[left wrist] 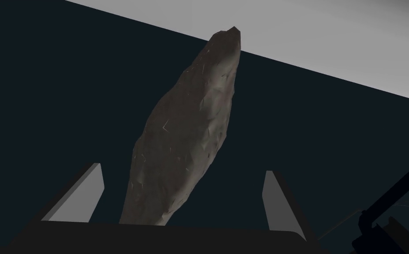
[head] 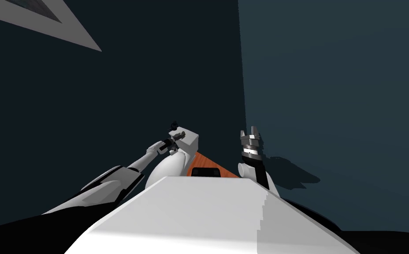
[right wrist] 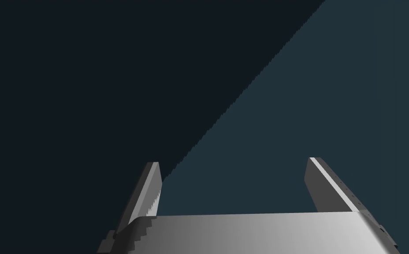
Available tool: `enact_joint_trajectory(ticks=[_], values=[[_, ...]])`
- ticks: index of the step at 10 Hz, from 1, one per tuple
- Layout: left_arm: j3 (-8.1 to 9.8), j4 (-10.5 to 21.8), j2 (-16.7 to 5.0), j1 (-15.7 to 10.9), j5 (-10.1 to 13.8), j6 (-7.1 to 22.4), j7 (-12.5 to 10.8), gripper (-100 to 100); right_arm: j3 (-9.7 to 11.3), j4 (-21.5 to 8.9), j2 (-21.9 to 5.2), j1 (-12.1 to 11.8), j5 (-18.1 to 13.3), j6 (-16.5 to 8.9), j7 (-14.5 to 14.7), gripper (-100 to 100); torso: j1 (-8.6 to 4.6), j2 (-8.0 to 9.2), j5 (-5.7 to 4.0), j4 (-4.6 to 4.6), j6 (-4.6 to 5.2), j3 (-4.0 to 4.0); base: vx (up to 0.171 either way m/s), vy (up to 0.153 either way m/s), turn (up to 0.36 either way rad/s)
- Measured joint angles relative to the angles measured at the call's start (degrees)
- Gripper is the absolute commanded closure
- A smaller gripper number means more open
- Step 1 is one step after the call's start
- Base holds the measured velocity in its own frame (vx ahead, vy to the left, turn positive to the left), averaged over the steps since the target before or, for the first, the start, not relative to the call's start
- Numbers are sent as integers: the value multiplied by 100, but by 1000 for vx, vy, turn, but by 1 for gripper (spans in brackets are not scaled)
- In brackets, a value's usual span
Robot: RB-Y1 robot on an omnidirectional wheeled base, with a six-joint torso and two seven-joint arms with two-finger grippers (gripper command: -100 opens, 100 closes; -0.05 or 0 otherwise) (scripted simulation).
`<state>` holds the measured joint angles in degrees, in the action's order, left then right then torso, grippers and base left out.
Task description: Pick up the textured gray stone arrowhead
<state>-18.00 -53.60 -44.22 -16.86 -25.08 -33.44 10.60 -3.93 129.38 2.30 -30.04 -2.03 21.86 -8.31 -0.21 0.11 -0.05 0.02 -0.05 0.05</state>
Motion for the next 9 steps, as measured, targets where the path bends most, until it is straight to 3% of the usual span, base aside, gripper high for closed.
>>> enact_joint_trajectory(ticks=[3, 5, 8, 9], values=[[-62, 617, 20, -386, -28, -282, -40, -100, 0, 0, 0, 0, 0, 0, 0, 0, 6, -6, 2, -2, -2, -4, -30, -38, 30], [-99, 832, 35, -627, -45, -417, -87, -100, 0, 0, 0, 0, 0, 0, 0, 0, 7, -6, 1, -1, 0, -3, -14, -16, -7], [-103, 1138, 28, -676, -46, -454, -90, -100, -1, 0, -1, -1, 0, 0, 0, 0, 25, -17, 6, -4, -2, -10, -10, -7, 23], [-161, 1379, 49, -885, -73, -620, -121, -100, 0, 0, 0, 0, 0, 0, 0, 0, 10, -7, 3, -2, -1, -5, -50, -56, 36]])
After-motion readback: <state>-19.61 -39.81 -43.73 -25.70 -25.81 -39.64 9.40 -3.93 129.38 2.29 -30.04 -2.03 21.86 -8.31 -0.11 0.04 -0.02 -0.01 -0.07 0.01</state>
